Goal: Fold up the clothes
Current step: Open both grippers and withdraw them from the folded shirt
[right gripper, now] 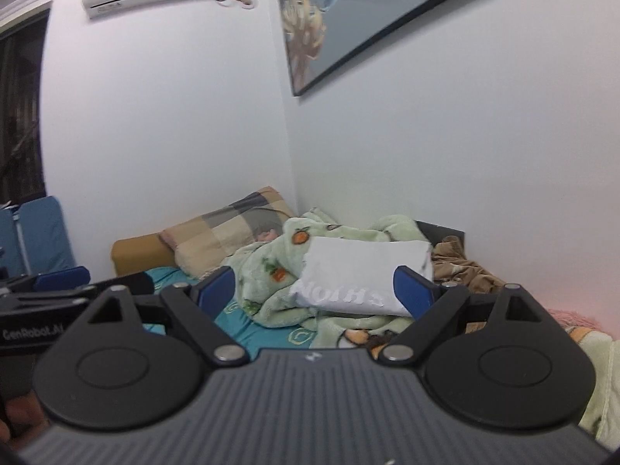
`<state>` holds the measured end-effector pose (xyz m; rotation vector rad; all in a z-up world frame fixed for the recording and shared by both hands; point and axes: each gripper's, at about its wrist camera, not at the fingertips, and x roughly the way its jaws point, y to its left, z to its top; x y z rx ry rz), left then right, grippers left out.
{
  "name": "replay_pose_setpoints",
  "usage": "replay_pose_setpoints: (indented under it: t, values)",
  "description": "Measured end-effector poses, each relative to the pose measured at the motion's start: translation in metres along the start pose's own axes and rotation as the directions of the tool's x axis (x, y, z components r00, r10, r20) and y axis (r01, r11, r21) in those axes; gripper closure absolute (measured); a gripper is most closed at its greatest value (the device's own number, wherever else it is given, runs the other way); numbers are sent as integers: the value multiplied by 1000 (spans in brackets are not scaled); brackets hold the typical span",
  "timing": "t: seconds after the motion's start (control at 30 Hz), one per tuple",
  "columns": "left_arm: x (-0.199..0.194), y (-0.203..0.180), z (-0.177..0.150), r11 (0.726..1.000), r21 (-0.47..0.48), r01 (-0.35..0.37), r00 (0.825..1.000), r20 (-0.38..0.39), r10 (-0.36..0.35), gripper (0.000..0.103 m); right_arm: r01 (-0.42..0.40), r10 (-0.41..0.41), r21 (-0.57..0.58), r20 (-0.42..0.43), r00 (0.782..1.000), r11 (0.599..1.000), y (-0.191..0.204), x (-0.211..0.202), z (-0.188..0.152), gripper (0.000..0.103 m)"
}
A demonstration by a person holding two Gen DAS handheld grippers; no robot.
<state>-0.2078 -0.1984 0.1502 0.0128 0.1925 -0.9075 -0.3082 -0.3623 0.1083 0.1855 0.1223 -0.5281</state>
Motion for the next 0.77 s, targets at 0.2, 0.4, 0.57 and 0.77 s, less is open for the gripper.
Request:
replay_pose_setpoints:
  t: [0.2,0.4,0.57,0.77]
  values:
    - [-36,11,-15,999,-27,-29,1000,7,30,0,38,-38,13,-4,999,999,9,-12,-18,13]
    - [-46,20,-17,998,-43,-35,999,20,36,0,50,-49,4,-21,999,999,12,-11,-28,13]
    - [-45,19,-16,998,-41,-43,999,13,44,0,42,-42,11,-22,999,999,14,-11,-27,13]
    - [-46,18,-17,999,-35,-41,999,6,41,0,44,-44,17,-24,999,999,14,-15,-28,13]
